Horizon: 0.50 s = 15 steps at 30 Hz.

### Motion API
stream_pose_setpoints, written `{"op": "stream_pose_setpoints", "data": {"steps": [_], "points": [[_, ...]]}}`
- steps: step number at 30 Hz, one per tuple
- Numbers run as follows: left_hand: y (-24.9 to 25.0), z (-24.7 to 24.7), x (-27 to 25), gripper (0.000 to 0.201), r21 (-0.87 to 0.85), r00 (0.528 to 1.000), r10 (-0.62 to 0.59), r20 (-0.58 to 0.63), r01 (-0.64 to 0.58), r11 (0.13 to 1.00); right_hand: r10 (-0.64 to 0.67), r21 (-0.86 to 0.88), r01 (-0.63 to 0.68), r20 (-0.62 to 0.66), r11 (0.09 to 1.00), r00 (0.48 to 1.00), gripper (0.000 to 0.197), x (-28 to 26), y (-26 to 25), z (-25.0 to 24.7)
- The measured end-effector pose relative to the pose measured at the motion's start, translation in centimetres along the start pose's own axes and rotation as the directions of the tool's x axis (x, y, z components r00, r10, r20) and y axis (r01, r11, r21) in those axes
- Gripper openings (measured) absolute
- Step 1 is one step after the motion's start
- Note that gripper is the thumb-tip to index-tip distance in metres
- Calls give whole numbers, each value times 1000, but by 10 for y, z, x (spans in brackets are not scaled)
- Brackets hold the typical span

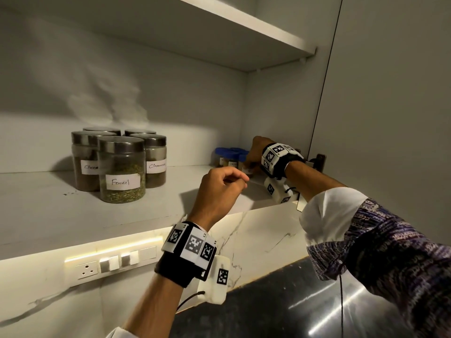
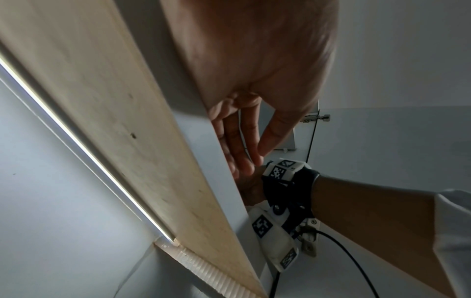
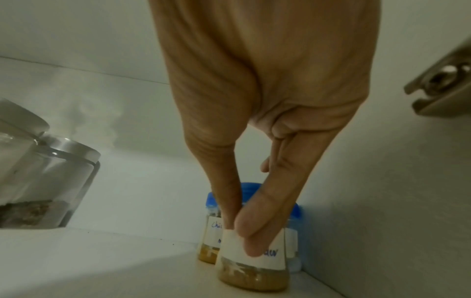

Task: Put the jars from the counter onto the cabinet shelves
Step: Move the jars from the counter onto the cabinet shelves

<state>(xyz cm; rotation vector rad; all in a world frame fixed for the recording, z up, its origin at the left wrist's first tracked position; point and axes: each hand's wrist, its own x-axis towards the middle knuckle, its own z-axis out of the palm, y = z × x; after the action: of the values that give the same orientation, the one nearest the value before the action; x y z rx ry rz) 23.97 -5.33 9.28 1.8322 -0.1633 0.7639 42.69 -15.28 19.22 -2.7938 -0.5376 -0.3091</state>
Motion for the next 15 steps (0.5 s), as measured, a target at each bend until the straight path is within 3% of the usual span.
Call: {"op": "stream_pose_setpoints", "data": {"steps": [6, 11, 13, 15], "points": [[-1, 2, -1, 15, 39, 1000, 9, -5, -9, 999, -8, 99, 3, 53, 995, 999, 29, 18, 10, 10], [-1, 3, -1, 15, 74, 1000, 19, -13, -18, 997, 4, 150, -16, 82, 989, 997, 56, 17, 18, 12], [-2, 4, -1, 15, 89, 1000, 20, -12, -19, 996, -9, 244, -8, 70, 970, 998, 47, -3, 15, 3], [-1, 5, 0, 15, 93, 1000, 15, -12, -14, 996, -57, 363, 46, 19, 931, 998, 25, -31, 17, -8]]}}
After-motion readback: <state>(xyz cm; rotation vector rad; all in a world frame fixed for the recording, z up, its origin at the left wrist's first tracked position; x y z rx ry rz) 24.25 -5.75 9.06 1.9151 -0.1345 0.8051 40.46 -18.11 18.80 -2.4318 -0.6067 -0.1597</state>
